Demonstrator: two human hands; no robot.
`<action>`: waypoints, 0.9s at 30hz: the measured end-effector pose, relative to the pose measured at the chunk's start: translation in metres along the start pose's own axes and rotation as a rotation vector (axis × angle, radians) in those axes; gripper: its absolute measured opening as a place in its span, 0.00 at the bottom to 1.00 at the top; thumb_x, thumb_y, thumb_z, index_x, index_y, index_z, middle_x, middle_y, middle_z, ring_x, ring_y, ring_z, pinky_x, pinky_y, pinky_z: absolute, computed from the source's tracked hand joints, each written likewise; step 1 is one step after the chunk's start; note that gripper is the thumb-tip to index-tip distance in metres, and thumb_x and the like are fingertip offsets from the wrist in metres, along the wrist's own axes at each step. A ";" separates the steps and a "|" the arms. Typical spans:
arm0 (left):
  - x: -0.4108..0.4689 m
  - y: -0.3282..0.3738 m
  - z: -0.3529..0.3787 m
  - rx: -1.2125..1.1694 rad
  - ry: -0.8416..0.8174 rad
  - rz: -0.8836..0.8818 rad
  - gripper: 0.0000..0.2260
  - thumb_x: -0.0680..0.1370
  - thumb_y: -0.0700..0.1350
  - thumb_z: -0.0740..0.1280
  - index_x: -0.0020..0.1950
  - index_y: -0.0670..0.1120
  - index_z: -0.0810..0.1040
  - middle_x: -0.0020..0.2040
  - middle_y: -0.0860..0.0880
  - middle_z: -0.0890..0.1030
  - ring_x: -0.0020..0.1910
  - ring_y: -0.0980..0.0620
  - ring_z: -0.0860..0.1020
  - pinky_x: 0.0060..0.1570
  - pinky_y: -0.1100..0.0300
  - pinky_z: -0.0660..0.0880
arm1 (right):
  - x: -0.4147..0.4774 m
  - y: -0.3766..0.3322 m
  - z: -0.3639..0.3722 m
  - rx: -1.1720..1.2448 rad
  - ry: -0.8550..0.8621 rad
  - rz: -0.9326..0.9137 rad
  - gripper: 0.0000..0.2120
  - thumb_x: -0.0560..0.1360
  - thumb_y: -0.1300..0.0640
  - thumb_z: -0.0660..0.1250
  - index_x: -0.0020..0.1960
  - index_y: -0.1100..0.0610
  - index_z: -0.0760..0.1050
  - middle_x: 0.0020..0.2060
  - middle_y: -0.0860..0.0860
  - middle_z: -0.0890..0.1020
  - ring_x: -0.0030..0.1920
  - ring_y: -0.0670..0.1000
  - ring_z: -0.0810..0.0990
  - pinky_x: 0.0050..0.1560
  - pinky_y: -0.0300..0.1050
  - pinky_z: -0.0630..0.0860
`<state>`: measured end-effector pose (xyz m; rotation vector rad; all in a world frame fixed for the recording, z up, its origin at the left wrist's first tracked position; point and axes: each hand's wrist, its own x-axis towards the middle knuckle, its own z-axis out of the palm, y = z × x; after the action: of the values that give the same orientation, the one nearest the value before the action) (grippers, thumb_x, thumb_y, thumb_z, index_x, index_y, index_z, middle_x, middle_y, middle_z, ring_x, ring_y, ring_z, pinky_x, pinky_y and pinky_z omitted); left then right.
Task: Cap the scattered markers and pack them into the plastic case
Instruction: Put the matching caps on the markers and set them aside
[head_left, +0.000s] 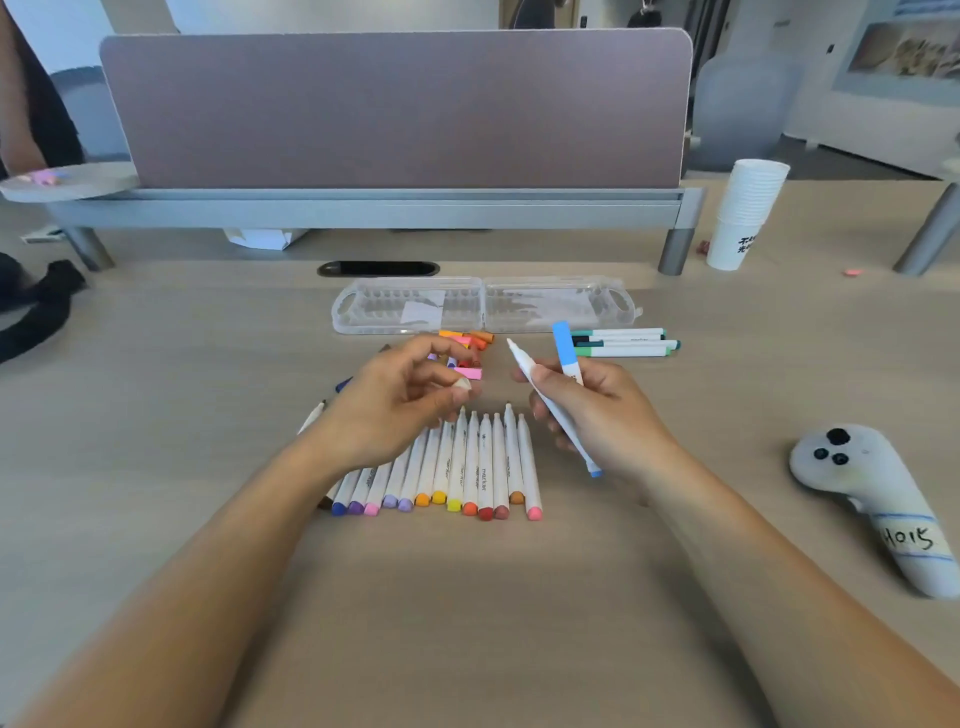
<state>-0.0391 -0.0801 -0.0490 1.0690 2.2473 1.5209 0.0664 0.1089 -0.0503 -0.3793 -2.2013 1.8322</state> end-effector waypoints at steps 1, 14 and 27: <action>-0.001 0.000 0.000 -0.023 0.002 -0.012 0.06 0.79 0.41 0.67 0.54 0.49 0.76 0.46 0.51 0.86 0.38 0.55 0.81 0.39 0.63 0.76 | -0.002 0.000 0.002 -0.012 -0.022 -0.028 0.13 0.80 0.53 0.64 0.52 0.63 0.80 0.29 0.47 0.75 0.31 0.47 0.71 0.35 0.42 0.68; -0.001 0.007 -0.001 -0.297 -0.048 -0.062 0.09 0.75 0.51 0.65 0.39 0.51 0.83 0.29 0.50 0.71 0.28 0.55 0.65 0.28 0.65 0.63 | -0.009 0.002 0.008 0.012 -0.242 -0.039 0.07 0.79 0.59 0.66 0.47 0.58 0.82 0.23 0.47 0.70 0.23 0.46 0.66 0.26 0.38 0.65; -0.006 0.013 0.019 -0.110 -0.093 -0.028 0.11 0.78 0.46 0.67 0.43 0.38 0.78 0.27 0.51 0.75 0.27 0.53 0.69 0.27 0.64 0.67 | -0.006 0.014 0.003 -0.152 -0.269 -0.257 0.06 0.77 0.60 0.71 0.43 0.62 0.82 0.24 0.50 0.74 0.24 0.48 0.69 0.27 0.40 0.67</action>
<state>-0.0190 -0.0680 -0.0474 1.0493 2.0835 1.5311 0.0710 0.1067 -0.0651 0.1288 -2.4392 1.6638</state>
